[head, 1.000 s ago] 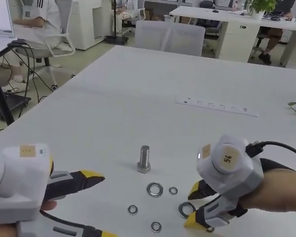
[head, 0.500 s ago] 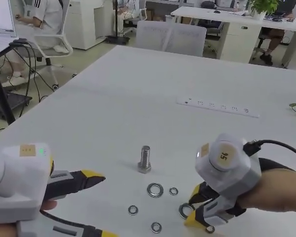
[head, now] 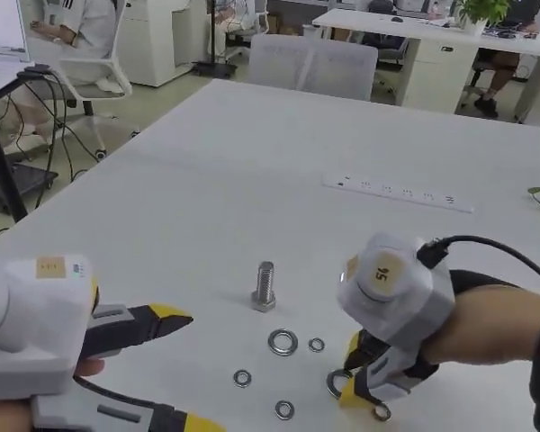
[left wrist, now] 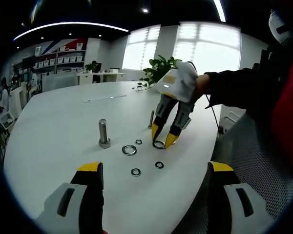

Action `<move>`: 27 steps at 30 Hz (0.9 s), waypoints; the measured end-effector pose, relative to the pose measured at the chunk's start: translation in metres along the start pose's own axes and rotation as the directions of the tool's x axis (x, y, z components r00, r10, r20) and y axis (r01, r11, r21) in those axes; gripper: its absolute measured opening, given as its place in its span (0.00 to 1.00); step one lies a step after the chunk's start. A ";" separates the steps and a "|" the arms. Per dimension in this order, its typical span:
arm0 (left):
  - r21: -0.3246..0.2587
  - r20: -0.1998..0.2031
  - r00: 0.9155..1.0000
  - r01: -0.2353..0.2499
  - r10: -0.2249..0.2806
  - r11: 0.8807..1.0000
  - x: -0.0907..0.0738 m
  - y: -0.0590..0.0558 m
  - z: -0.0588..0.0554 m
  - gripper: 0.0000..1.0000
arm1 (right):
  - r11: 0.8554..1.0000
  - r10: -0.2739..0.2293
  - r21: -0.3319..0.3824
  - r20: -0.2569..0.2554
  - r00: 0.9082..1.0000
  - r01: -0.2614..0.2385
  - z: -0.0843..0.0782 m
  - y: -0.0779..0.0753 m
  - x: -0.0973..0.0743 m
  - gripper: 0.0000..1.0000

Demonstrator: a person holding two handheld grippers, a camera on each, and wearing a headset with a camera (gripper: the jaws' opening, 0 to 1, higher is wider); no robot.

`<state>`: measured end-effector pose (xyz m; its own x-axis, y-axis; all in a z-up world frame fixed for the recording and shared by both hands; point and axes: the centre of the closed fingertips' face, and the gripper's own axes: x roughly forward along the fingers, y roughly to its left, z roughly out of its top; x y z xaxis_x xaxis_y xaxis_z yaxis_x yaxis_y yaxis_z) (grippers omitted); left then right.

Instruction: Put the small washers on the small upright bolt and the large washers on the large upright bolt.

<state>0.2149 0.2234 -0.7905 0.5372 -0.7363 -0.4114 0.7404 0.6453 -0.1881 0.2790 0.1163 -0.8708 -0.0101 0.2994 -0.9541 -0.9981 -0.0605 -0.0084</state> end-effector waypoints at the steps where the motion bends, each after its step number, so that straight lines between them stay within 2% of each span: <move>1: 0.000 0.000 1.000 -0.001 0.001 1.000 0.000 0.000 0.000 0.88 | 1.000 0.003 -0.002 -0.011 1.000 -0.003 0.000 0.000 0.000 0.25; 6: 0.003 0.000 1.000 -0.003 0.003 1.000 0.000 0.000 0.000 0.87 | 0.999 0.013 -0.043 -0.106 0.994 -0.017 -0.001 0.001 0.001 0.25; 11: 0.005 -0.002 1.000 -0.004 0.004 1.000 0.000 0.000 0.000 0.87 | 0.999 0.011 -0.046 -0.148 0.989 -0.018 -0.001 0.001 0.001 0.24; 19: 0.007 0.006 1.000 -0.010 0.010 1.000 -0.001 -0.001 0.001 0.87 | 0.999 0.010 -0.039 -0.128 0.992 -0.015 -0.003 0.001 0.000 0.24; 27: 0.011 0.023 1.000 -0.015 0.015 1.000 -0.002 0.001 0.004 0.88 | 0.998 0.006 -0.054 -0.138 0.990 -0.013 -0.002 0.001 0.001 0.23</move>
<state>0.2161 0.2242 -0.7862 0.5570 -0.7311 -0.3940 0.7366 0.6540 -0.1724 0.2786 0.1146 -0.8720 -0.0073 0.1652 -0.9862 -0.9932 -0.1154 -0.0120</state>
